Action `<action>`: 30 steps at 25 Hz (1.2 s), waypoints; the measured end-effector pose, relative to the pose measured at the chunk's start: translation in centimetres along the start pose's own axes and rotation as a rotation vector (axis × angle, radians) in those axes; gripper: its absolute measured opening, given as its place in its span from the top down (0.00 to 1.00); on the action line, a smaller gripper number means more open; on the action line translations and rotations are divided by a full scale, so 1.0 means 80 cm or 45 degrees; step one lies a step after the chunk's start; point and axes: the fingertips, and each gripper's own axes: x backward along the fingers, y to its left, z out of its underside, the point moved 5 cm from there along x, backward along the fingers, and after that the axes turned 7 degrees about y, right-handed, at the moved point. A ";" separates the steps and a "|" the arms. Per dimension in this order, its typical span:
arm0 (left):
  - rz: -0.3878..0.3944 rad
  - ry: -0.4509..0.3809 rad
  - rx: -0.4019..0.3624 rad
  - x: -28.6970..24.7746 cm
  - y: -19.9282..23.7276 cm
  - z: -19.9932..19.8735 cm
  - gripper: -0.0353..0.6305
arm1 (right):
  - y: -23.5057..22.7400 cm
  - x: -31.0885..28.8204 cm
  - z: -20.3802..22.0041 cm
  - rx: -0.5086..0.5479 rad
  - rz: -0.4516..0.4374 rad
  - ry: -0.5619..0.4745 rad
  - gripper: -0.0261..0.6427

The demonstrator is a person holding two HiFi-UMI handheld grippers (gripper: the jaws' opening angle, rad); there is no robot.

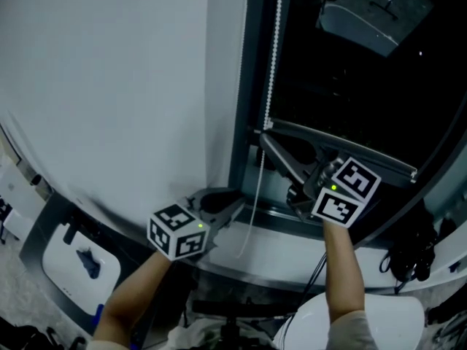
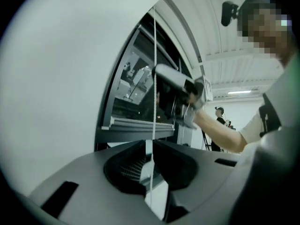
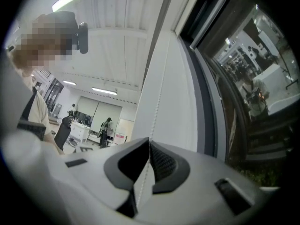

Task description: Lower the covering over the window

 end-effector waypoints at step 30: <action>-0.056 -0.320 -0.214 0.002 -0.027 -0.209 0.91 | 0.034 0.024 0.147 -0.182 -0.043 0.172 0.92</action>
